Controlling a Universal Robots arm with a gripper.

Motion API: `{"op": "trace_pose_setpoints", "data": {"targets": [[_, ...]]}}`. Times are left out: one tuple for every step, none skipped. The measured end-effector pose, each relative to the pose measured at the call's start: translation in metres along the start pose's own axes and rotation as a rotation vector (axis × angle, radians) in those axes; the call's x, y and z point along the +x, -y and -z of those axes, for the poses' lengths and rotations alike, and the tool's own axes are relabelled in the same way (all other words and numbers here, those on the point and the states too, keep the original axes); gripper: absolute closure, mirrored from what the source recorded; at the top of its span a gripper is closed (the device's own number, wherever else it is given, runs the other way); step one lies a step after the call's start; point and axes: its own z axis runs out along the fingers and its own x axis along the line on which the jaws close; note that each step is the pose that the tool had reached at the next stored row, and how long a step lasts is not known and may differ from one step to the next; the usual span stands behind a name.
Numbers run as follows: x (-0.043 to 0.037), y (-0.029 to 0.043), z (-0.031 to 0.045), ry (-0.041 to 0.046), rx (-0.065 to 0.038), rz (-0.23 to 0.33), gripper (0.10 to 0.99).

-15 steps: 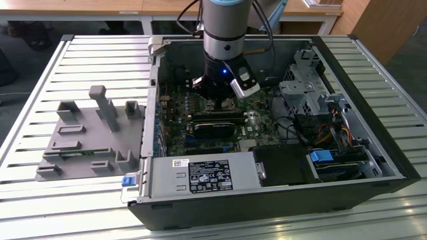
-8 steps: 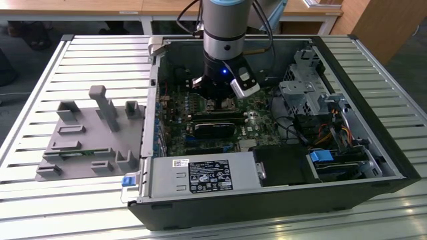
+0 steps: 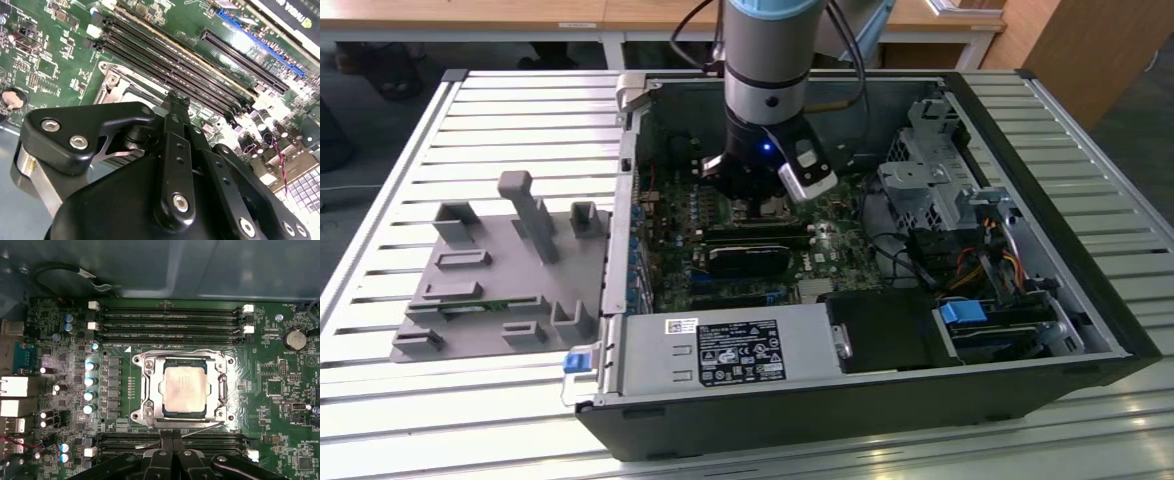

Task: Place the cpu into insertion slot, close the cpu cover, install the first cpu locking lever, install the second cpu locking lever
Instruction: 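Install the second cpu locking lever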

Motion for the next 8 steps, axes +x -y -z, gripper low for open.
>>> {"op": "trace_pose_setpoints", "data": {"targets": [[0.0010, 0.0010, 0.0001, 0.0000, -0.007, 0.000, 0.980], [0.0020, 0.0019, 0.0001, 0.0001, -0.012, 0.000, 0.980], [0.0029, 0.0025, 0.0000, 0.0000, -0.015, 0.000, 0.980], [0.0037, 0.0029, -0.0003, 0.0000, -0.016, 0.000, 0.980], [0.0045, 0.0031, -0.0007, 0.0001, -0.017, 0.000, 0.980], [0.0052, 0.0032, -0.0012, 0.0001, -0.018, 0.000, 0.980], [0.0058, 0.0033, -0.0018, 0.0001, -0.019, 0.000, 0.980], [0.0064, 0.0034, -0.0025, 0.0000, -0.020, 0.000, 0.980]]}}
